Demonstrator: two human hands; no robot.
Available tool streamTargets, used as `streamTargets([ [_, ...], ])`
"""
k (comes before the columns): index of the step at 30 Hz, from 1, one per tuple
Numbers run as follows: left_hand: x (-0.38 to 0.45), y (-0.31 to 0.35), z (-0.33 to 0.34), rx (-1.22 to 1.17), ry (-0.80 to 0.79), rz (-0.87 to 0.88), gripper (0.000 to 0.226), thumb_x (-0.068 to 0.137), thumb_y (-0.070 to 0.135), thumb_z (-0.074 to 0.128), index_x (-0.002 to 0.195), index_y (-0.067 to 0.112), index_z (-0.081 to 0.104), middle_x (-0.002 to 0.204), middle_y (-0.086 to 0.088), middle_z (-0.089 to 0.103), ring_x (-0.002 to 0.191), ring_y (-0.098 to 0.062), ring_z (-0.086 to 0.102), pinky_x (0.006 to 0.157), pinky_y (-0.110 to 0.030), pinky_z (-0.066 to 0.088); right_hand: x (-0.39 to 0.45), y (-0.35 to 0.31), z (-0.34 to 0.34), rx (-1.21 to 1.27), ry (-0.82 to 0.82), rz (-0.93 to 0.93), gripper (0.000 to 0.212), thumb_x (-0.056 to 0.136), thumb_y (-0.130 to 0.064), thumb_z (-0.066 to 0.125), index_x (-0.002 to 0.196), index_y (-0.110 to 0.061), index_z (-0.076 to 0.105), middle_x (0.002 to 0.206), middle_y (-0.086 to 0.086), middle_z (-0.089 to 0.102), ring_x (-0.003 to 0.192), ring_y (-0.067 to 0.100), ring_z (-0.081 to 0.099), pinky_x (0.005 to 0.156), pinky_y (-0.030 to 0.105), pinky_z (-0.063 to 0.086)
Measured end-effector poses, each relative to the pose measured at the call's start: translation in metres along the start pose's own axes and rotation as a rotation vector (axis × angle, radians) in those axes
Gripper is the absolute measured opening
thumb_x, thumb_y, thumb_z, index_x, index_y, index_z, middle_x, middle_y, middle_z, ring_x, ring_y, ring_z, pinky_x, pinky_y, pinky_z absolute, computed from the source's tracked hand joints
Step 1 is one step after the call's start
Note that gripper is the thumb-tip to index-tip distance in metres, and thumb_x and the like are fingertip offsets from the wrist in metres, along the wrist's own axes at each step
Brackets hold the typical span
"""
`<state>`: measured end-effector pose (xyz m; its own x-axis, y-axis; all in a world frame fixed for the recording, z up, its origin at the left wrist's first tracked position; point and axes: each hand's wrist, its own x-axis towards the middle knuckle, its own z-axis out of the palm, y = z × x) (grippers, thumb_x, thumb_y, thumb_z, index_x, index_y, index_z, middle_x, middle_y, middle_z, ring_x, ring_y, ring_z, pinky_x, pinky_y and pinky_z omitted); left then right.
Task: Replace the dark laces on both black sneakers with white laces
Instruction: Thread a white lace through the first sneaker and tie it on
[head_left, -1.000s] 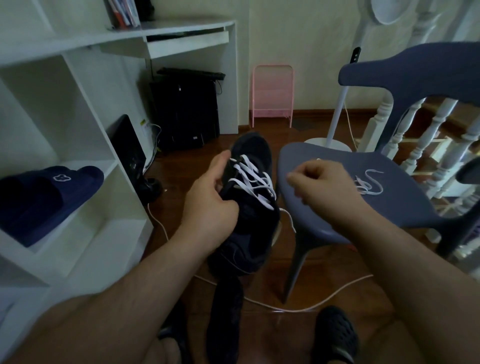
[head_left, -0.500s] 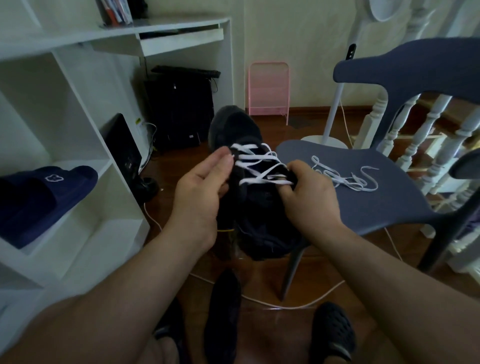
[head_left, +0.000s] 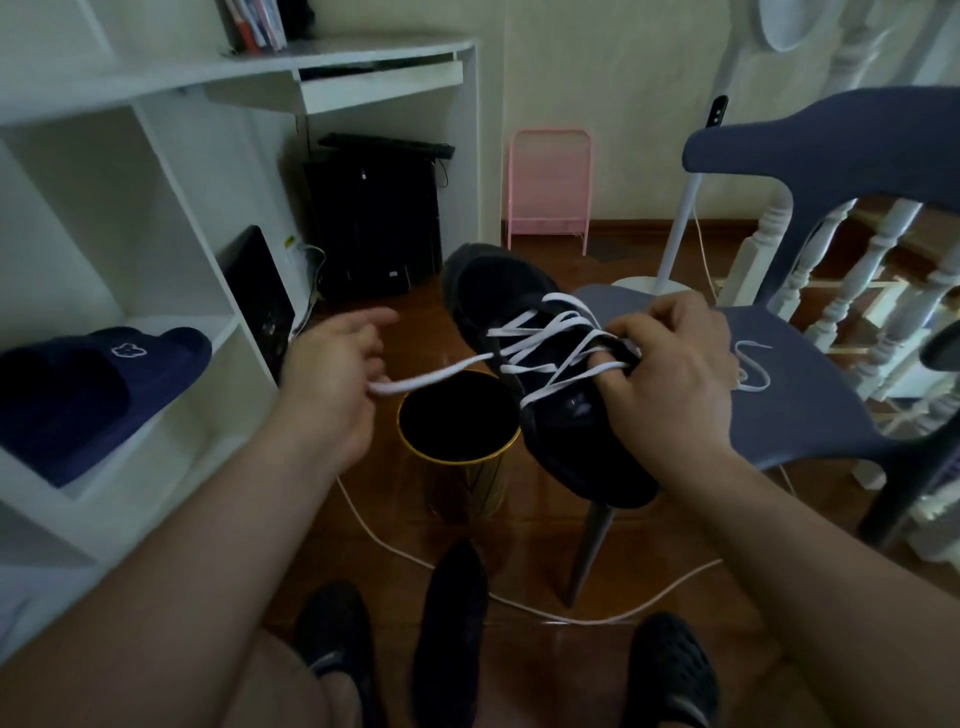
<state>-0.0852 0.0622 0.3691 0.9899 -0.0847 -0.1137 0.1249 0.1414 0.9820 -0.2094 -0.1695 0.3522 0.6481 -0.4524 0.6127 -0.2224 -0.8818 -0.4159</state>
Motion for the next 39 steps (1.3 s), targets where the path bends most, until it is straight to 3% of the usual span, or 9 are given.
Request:
streamTargets([
  [4, -0.032, -0.016, 0.024, 0.677, -0.285, 0.152, 0.024, 0.107, 0.055, 0.048, 0.108, 0.035, 0.060, 0.104, 0.010, 0.064, 0.092, -0.010, 0.060, 0.079, -0.036, 0.049, -0.001, -0.005, 0.002, 0.007, 0.010, -0.014, 0.022, 0.090, -0.034, 0.066, 0.100, -0.016, 0.074, 0.111, 0.007, 0.050, 0.106, 0.034, 0.048, 0.084, 0.057, 0.046],
  [7, -0.037, -0.022, 0.025, 0.938, -0.329, 0.293, 0.032, 0.106, 0.060, 0.045, 0.105, 0.033, 0.061, 0.093, 0.012, 0.065, 0.089, -0.012, 0.062, 0.071, -0.035, 0.045, -0.001, -0.005, 0.003, 0.012, 0.042, -0.044, 0.030, 0.090, -0.040, 0.059, 0.103, -0.018, 0.075, 0.108, 0.010, 0.049, 0.103, 0.035, 0.048, 0.080, 0.054, 0.047],
  [11, -0.028, -0.015, 0.023, 0.739, -0.263, 0.235, 0.034, 0.110, 0.033, 0.048, 0.082, 0.022, 0.064, 0.056, 0.014, 0.050, 0.061, -0.012, 0.046, 0.058, -0.031, 0.031, 0.001, -0.003, 0.001, 0.082, 0.011, -0.020, 0.027, 0.095, -0.042, 0.060, 0.113, -0.028, 0.074, 0.103, 0.003, 0.044, 0.093, 0.024, 0.048, 0.067, 0.038, 0.046],
  [17, 0.013, 0.014, -0.026, -0.417, 0.016, -0.372, 0.033, 0.098, 0.019, 0.046, 0.067, 0.027, 0.038, 0.056, 0.010, 0.020, 0.041, -0.009, 0.014, 0.040, -0.021, 0.009, 0.002, 0.004, -0.005, 0.136, -0.038, 0.029, 0.024, 0.100, -0.037, 0.054, 0.119, -0.030, 0.067, 0.103, 0.000, 0.054, 0.093, 0.021, 0.054, 0.072, 0.039, 0.048],
  [20, 0.020, 0.010, -0.039, -0.431, 0.074, -0.414, 0.029, 0.095, 0.019, 0.047, 0.068, 0.025, 0.039, 0.057, 0.009, 0.022, 0.044, -0.009, 0.014, 0.043, -0.023, 0.010, 0.003, 0.005, -0.005, 0.146, -0.033, 0.020, 0.019, 0.100, -0.033, 0.054, 0.113, -0.025, 0.065, 0.104, 0.000, 0.056, 0.094, 0.020, 0.054, 0.074, 0.036, 0.042],
  [24, 0.005, 0.008, -0.020, -0.118, -0.042, -0.224, 0.012, 0.087, 0.023, 0.052, 0.080, 0.025, 0.042, 0.067, 0.006, 0.031, 0.051, -0.011, 0.023, 0.044, -0.023, 0.017, 0.004, 0.003, -0.004, 0.177, -0.041, 0.027, 0.014, 0.100, -0.028, 0.055, 0.109, -0.022, 0.064, 0.102, -0.001, 0.060, 0.091, 0.014, 0.050, 0.075, 0.032, 0.036],
  [28, -0.010, -0.003, -0.007, 0.719, 0.036, 0.470, 0.025, 0.094, 0.054, 0.059, 0.115, 0.040, 0.056, 0.101, 0.003, 0.063, 0.086, -0.018, 0.060, 0.069, -0.035, 0.048, 0.003, 0.000, -0.003, 0.156, -0.058, 0.009, 0.015, 0.100, -0.027, 0.056, 0.110, -0.021, 0.065, 0.102, -0.002, 0.060, 0.092, 0.011, 0.048, 0.077, 0.032, 0.035],
  [30, -0.019, -0.006, 0.002, 0.851, -0.009, 0.659, 0.023, 0.099, 0.057, 0.057, 0.115, 0.041, 0.062, 0.111, 0.009, 0.064, 0.098, -0.013, 0.060, 0.076, -0.034, 0.048, 0.001, -0.002, -0.002, 0.157, -0.075, 0.003, 0.016, 0.100, -0.027, 0.055, 0.110, -0.020, 0.065, 0.103, -0.001, 0.061, 0.095, 0.014, 0.052, 0.079, 0.034, 0.037],
  [39, -0.024, -0.022, 0.024, 0.884, -0.200, 0.602, 0.010, 0.105, 0.048, 0.056, 0.100, 0.041, 0.061, 0.093, 0.020, 0.058, 0.092, -0.004, 0.059, 0.071, -0.033, 0.047, -0.001, -0.006, -0.001, 0.144, -0.081, -0.040, 0.015, 0.100, -0.023, 0.056, 0.108, -0.015, 0.066, 0.098, 0.000, 0.061, 0.092, 0.017, 0.054, 0.078, 0.032, 0.037],
])
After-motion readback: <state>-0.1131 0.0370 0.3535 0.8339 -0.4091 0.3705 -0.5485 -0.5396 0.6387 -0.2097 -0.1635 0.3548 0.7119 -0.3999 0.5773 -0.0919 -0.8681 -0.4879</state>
